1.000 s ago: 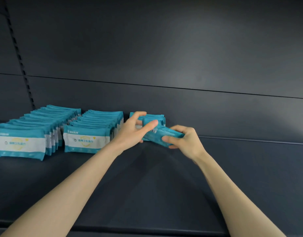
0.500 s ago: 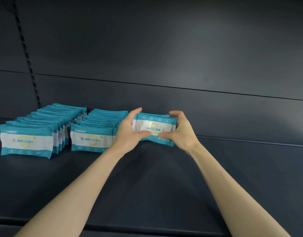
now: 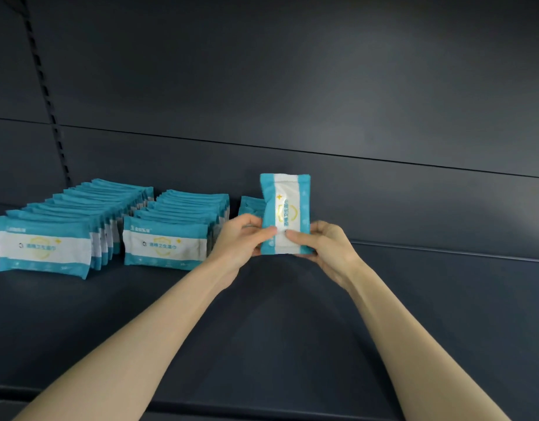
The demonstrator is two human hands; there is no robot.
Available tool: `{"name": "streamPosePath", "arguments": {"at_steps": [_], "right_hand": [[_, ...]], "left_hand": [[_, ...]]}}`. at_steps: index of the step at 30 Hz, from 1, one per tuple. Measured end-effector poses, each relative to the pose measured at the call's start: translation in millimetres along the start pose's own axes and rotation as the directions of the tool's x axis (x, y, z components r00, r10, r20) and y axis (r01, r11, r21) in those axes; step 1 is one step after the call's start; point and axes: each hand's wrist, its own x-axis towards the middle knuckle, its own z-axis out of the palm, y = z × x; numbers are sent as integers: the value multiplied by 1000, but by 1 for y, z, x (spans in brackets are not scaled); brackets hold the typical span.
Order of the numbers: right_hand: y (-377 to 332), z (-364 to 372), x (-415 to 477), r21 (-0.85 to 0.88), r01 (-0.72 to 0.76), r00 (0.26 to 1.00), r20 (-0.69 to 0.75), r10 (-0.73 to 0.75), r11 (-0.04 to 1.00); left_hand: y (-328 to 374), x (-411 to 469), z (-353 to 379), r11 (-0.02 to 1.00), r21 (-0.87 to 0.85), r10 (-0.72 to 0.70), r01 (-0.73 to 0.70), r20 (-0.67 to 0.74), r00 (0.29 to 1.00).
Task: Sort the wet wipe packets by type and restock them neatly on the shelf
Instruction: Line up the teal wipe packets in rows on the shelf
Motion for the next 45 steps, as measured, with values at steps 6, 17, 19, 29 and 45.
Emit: {"name": "streamPosePath", "arguments": {"at_steps": [6,17,19,29,45], "right_hand": [[4,-5,5,-72,136,984,-106,-143,988],[10,5,24,-669,131,945,-138,-296,732],[7,4,26,-699,123,938,-151,-313,705],[6,5,37,-823,103,918,-138,-373,558],[16,1,35,-948,149,922,30,-386,281]], "left_hand": [[-3,3,-14,864,448,280,-230,-48,959],[-4,18,-14,437,853,474,-286,51,879],[-3,22,-13,307,912,457,-272,110,883],[0,43,-18,-176,954,432,-243,297,852],[-20,50,-15,-331,932,371,-147,272,888]]}}
